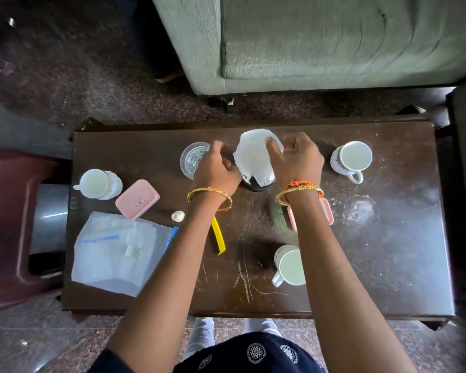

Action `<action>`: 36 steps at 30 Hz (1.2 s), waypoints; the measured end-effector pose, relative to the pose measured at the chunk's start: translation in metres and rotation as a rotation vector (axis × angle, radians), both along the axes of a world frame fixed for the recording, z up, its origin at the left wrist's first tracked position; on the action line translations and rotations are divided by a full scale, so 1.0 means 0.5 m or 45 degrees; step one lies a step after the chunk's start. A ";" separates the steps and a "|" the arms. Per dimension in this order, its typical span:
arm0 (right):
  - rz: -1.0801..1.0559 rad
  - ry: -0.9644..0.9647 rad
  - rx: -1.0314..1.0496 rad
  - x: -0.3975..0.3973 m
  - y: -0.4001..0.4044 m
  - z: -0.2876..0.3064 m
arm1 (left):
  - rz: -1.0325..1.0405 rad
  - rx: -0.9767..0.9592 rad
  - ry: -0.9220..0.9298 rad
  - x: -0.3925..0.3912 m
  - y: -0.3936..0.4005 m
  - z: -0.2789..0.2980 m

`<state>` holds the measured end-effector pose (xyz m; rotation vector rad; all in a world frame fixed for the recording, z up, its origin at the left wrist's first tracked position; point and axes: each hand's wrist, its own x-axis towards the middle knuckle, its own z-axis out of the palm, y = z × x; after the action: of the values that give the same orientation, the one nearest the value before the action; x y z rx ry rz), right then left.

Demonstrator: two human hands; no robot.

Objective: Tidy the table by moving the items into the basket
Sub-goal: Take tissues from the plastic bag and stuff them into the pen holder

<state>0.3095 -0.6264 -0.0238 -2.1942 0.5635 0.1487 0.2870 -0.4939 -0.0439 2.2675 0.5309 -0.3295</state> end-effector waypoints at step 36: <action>0.199 0.226 0.268 -0.122 -0.012 -0.144 | 0.554 0.015 -0.437 -0.118 0.061 -0.082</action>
<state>0.2484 -0.6325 -0.0956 -2.0290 0.4511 0.4691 0.2281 -0.4631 -0.0848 2.0866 0.8170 0.2754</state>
